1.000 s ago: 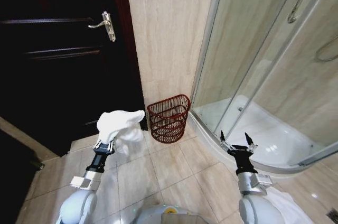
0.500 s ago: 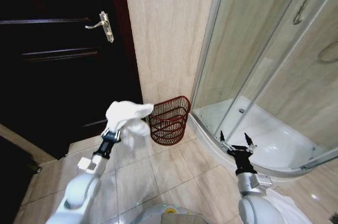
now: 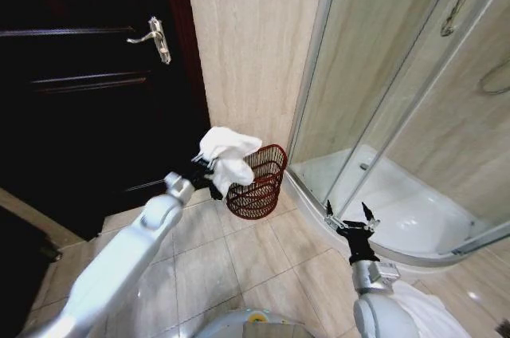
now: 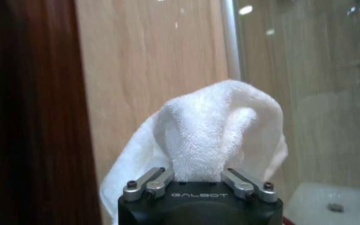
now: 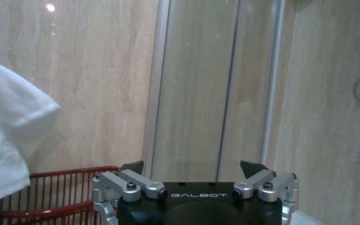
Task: Discard the used towel into the hamper.
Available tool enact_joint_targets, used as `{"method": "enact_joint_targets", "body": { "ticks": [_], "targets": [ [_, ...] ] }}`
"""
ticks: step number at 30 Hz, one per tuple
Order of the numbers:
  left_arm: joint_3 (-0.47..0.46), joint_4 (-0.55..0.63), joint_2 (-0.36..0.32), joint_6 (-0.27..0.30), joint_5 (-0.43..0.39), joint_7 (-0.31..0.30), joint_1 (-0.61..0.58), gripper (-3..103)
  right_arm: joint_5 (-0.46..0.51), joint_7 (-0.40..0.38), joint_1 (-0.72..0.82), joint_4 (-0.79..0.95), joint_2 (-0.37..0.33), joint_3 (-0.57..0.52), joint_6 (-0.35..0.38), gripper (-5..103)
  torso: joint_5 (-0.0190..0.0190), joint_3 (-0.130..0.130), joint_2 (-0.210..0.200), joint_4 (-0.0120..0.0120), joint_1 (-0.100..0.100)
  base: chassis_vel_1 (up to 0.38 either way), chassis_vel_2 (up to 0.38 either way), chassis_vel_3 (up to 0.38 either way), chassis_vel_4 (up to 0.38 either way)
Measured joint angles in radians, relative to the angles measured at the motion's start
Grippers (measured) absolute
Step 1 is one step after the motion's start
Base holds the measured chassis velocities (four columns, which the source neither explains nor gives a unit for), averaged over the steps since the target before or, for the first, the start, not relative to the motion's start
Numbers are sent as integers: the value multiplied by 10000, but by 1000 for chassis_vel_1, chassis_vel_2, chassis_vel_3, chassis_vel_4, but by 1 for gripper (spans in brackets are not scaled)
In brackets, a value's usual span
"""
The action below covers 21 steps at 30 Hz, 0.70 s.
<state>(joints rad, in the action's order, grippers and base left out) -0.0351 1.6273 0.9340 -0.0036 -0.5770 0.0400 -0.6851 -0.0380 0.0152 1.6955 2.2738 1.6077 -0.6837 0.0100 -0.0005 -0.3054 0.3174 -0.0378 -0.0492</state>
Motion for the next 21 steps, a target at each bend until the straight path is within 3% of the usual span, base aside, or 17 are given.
{"method": "enact_joint_targets", "body": {
  "ticks": [2,9,13,17,18,21],
  "targets": [
    [657,-883,346,-100,-69,116,1039,14,-2,-67,-87,-9,1,-53,30,100,14,1,3,0,0,0,0,0,0],
    [2099,-2880,1078,-240,-268,523,3095,14,13,-204,-141,-194,5,-133,-70,100,2,-2,4,0,-1,0,0,0,0],
    [3017,-3581,1110,235,-508,958,4035,14,16,-231,-58,-218,7,-137,-255,100,13,0,8,-3,0,0,0,0,0],
    [4353,-4544,1160,1488,-487,1661,5210,14,7,-235,48,-111,8,-206,-401,100,6,-2,9,-3,-1,0,0,0,0],
    [4353,-4544,1160,1488,-487,1661,5210,14,7,-235,48,-111,8,-206,-401,100,6,-2,9,-3,-1,0,0,0,0],
    [4964,-5088,1242,2233,-381,2566,5937,14,32,-322,126,5,8,-256,-440,100,6,-2,10,-4,-1,0,0,0,0]
  ]
}}
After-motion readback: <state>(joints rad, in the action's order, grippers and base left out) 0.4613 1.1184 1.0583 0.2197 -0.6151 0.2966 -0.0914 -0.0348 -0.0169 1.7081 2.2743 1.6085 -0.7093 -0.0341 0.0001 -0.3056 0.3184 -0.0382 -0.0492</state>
